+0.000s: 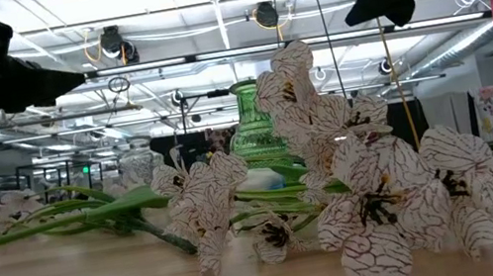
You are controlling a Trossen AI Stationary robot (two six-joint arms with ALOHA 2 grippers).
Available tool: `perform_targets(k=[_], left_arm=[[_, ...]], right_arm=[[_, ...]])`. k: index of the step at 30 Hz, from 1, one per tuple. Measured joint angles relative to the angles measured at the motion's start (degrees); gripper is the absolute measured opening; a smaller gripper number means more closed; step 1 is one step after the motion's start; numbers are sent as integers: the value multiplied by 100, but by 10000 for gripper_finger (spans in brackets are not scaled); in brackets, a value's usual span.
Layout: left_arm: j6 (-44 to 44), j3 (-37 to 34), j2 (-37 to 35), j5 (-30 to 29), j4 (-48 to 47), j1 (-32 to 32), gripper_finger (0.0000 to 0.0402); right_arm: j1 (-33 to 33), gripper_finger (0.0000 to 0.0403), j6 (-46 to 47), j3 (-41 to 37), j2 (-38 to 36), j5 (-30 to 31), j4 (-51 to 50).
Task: Sort flowers into vase by color
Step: Put the top right white tulip into the red vase
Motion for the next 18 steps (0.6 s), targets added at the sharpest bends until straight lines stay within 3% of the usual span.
perform_targets(k=[8, 13, 18], left_arm=[[-2062, 52, 17, 20, 770, 0, 20], [-2360, 1215, 272, 177, 408, 15, 17], [-2371, 2945, 1223, 297, -590, 15, 5]], right_arm=[[0, 0, 8, 0, 0, -20, -10], [0, 0, -39, -2, 0, 4, -2], [-2, 0, -160, -2, 0, 9, 0]])
